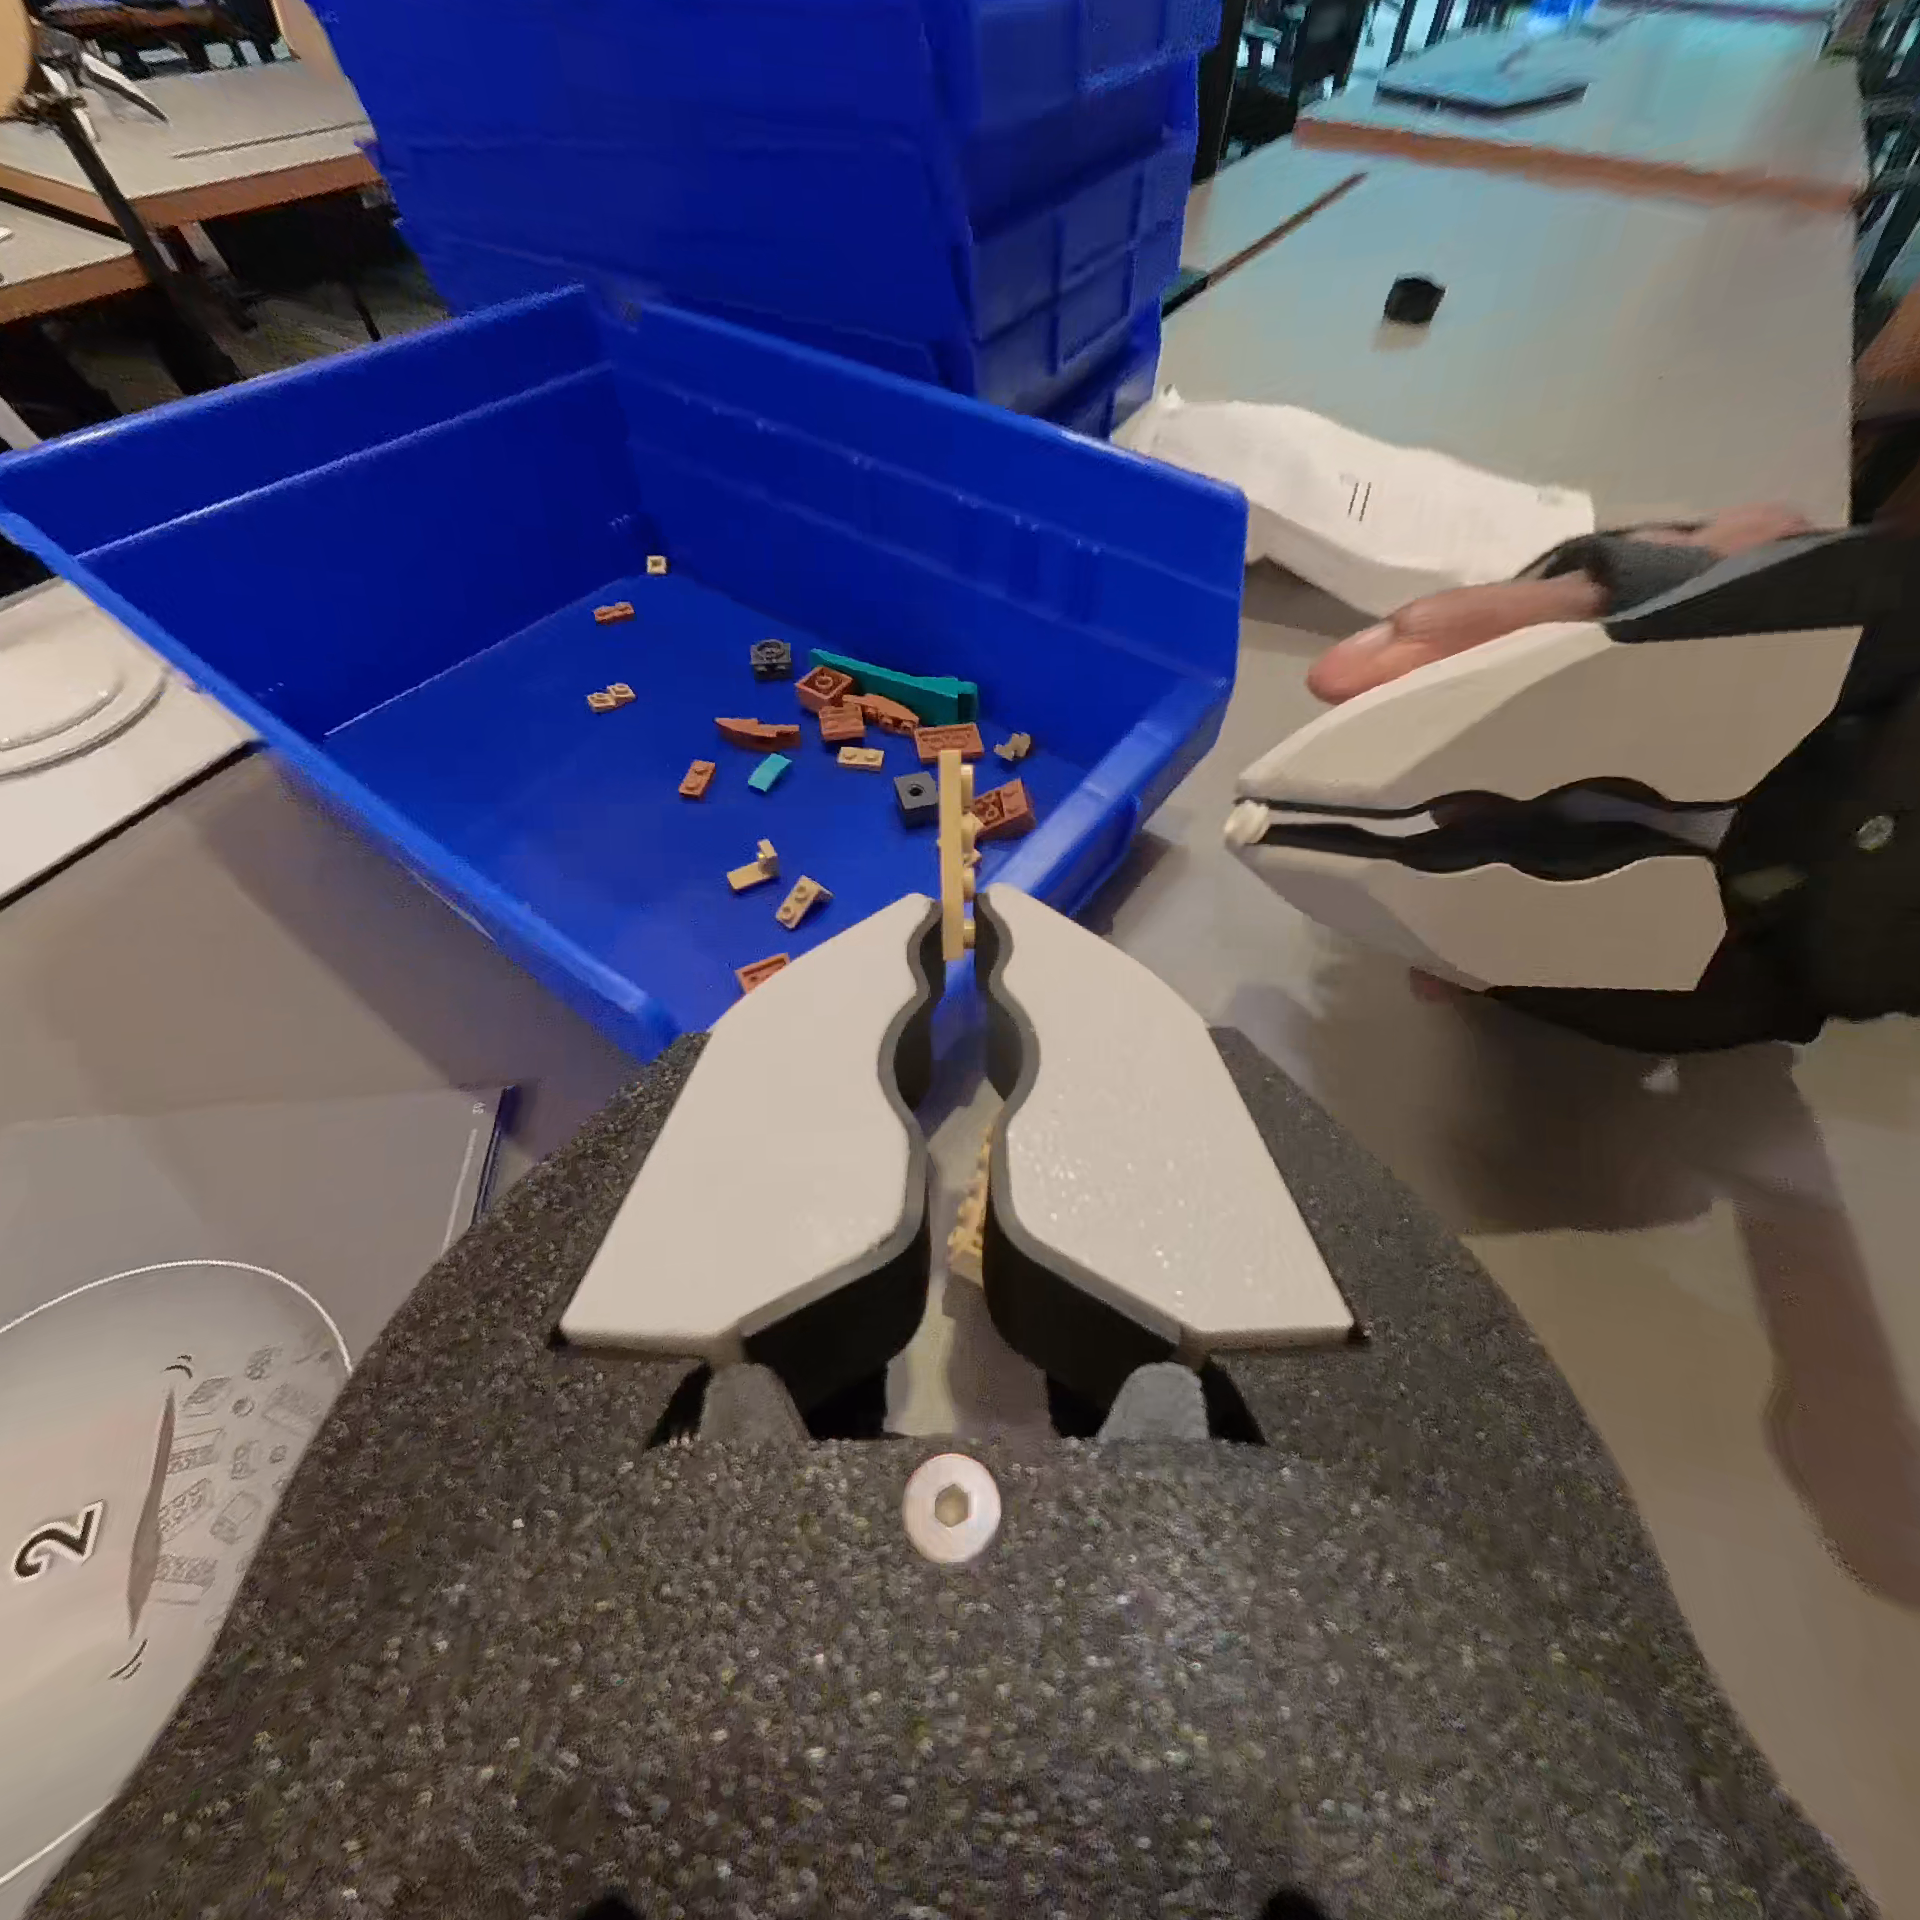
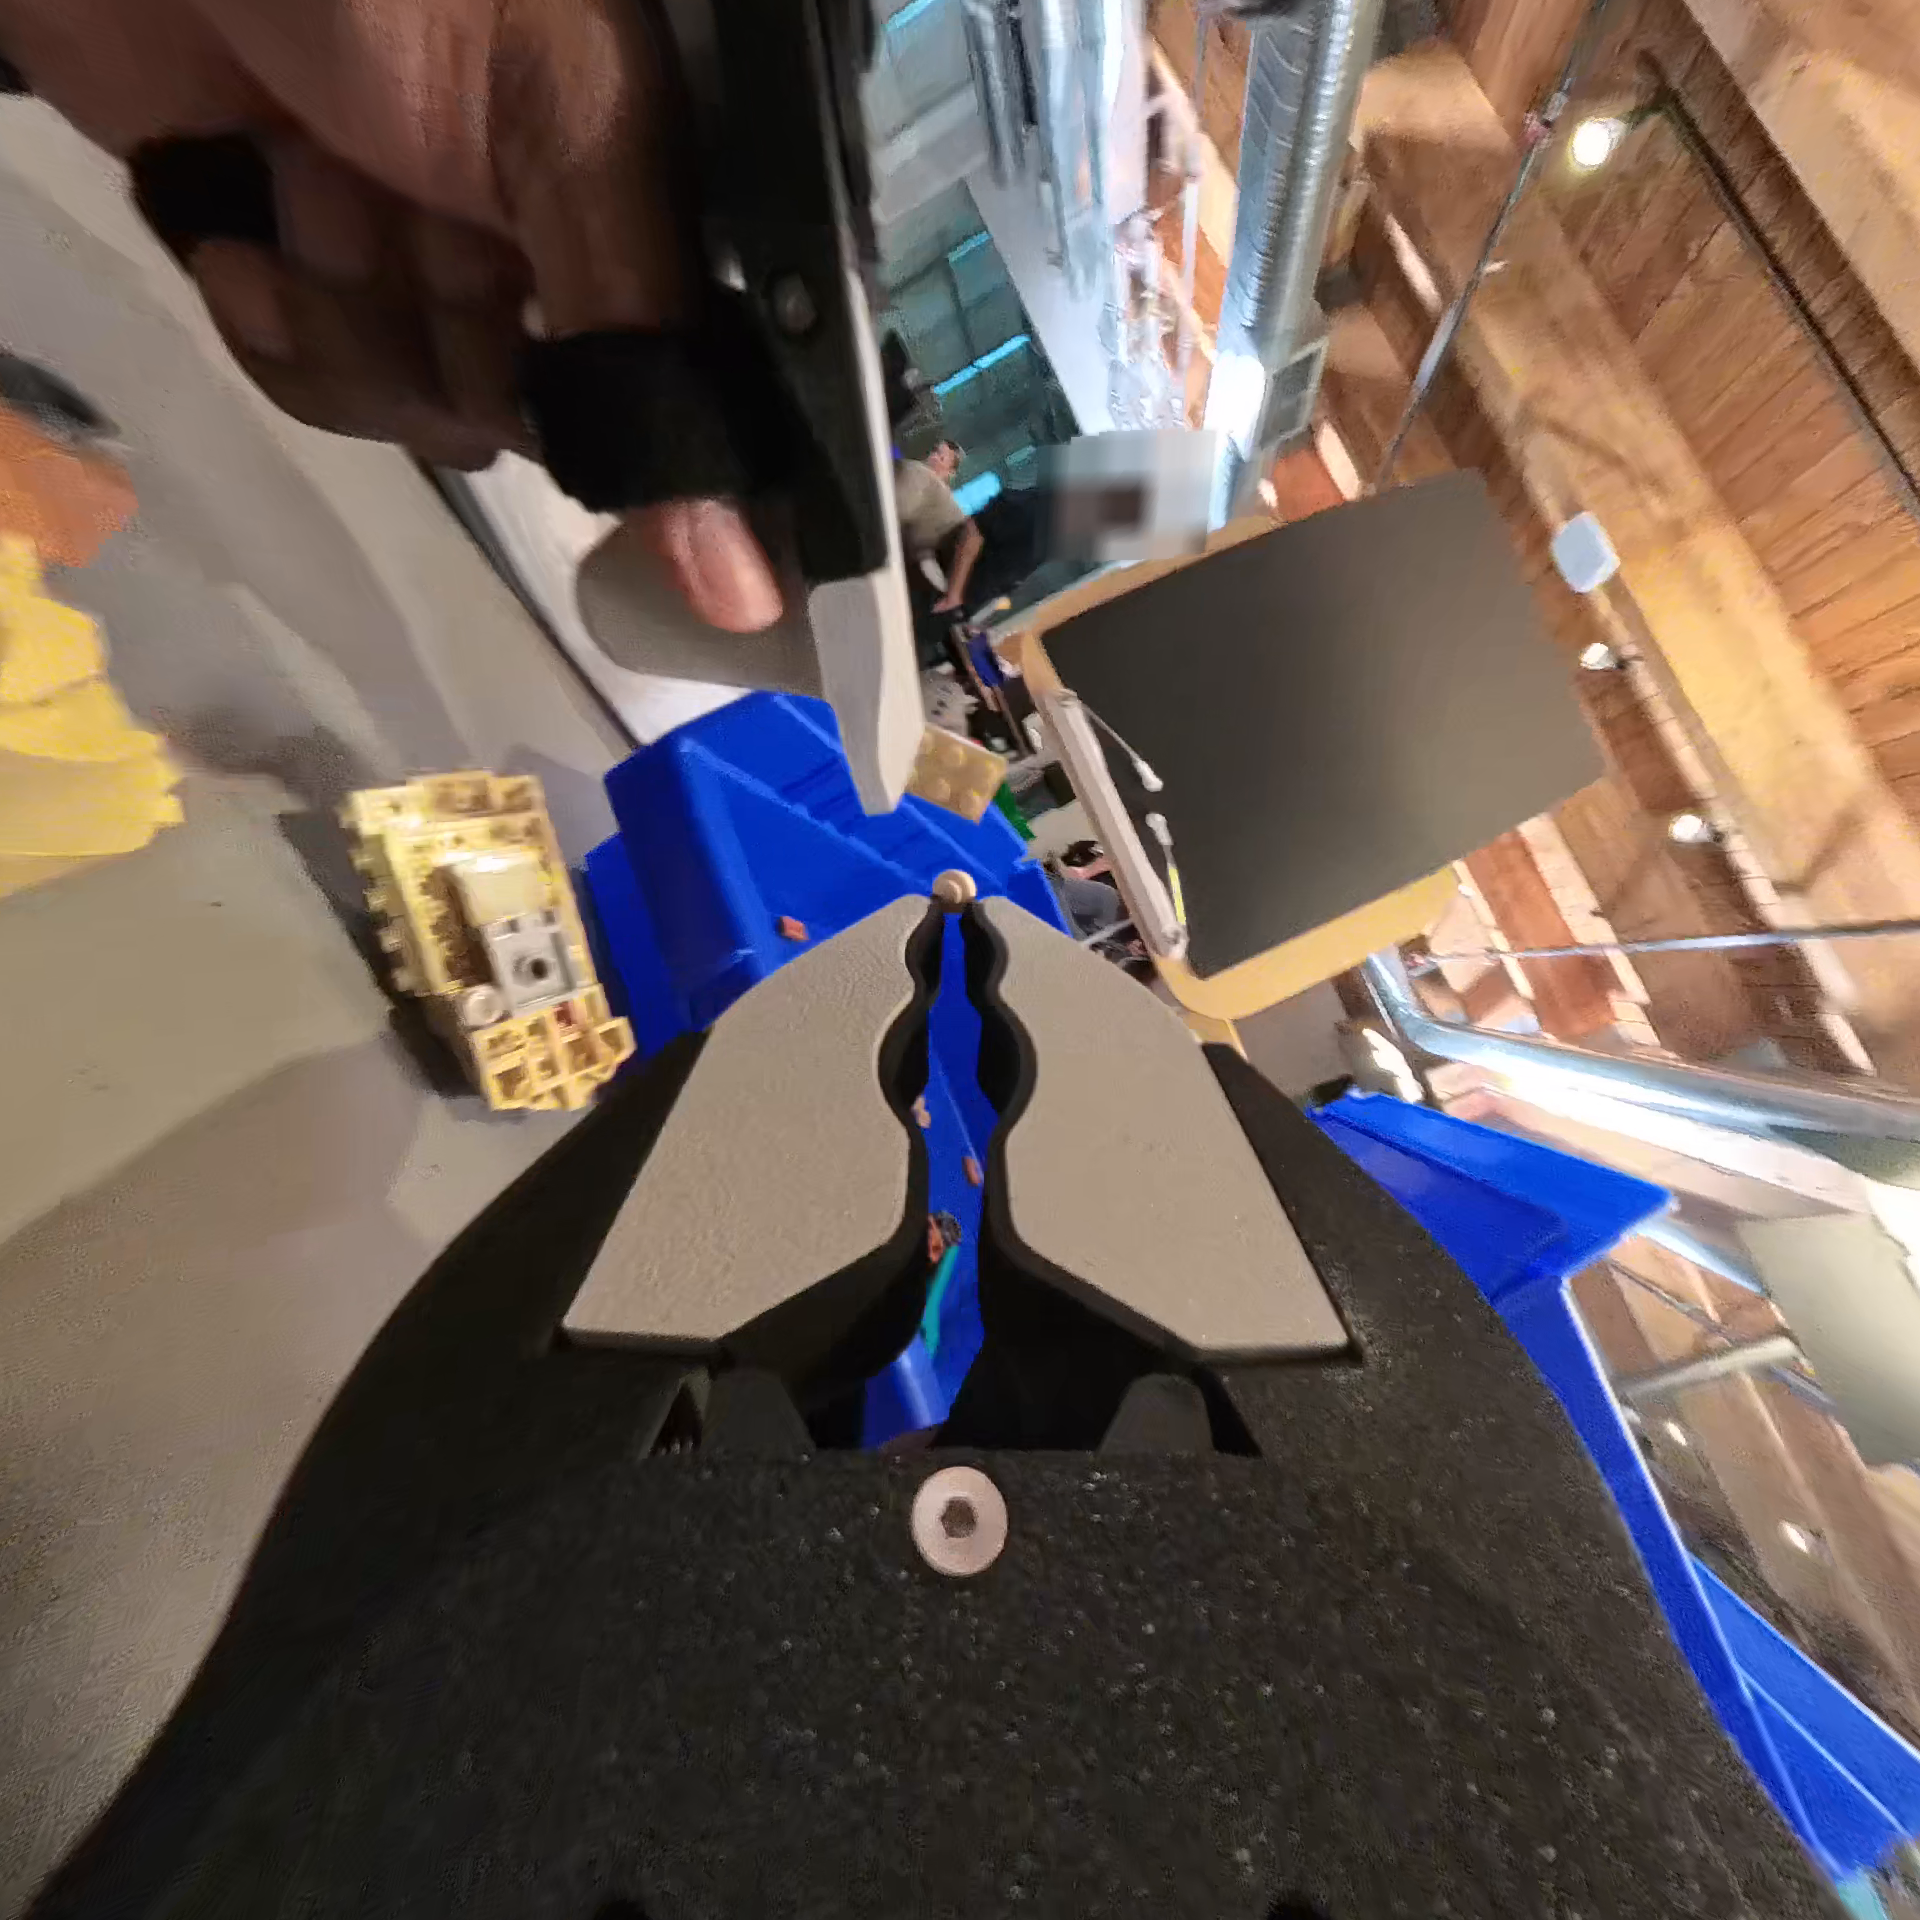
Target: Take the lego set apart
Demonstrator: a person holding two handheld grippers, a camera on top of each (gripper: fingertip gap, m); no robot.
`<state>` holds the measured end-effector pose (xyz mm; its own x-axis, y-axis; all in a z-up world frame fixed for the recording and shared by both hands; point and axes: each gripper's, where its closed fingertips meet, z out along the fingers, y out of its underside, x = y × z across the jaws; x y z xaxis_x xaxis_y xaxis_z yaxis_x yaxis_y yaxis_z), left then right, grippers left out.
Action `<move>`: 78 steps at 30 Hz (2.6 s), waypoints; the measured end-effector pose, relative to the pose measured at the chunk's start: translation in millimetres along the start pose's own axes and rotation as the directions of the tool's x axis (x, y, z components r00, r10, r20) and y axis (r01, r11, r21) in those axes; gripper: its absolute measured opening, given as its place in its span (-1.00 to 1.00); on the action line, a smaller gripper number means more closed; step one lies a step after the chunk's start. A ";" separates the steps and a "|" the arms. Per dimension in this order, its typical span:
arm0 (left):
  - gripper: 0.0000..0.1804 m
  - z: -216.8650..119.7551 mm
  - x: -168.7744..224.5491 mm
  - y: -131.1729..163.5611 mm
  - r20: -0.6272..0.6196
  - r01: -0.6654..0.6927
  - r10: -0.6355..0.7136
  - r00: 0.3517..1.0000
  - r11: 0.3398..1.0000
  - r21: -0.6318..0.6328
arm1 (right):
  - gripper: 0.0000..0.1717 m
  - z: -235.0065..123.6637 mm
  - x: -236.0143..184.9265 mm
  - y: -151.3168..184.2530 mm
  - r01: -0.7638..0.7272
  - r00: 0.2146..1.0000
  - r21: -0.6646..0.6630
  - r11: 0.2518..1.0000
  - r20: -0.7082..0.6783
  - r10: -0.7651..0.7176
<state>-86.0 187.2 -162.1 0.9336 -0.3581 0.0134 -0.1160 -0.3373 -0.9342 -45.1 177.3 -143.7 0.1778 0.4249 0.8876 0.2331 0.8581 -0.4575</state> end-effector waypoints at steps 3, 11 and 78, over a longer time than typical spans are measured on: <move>-0.95 -2.3 1.4 -6.2 -0.014 -0.015 0.016 1.000 0.999 0.029 | -0.94 10.2 19.0 16.0 -0.049 0.994 -0.095 0.994 -0.098 0.039; -0.95 5.5 17.3 1.1 -0.089 -0.051 0.051 0.995 0.999 0.003 | -0.74 25.7 18.8 54.8 -0.265 0.964 -0.240 0.934 -0.044 0.262; -0.54 8.4 23.1 72.4 -0.233 -0.825 0.796 0.558 0.502 -0.261 | -0.71 -3.8 -57.8 41.8 -0.313 0.805 -0.218 0.924 0.456 0.380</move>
<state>-70.0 161.7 -232.5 0.3500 -0.6710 -0.6536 -0.9165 -0.1009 -0.3871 -42.0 187.6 -214.3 -0.2043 0.7998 0.5645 0.3687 0.5971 -0.7124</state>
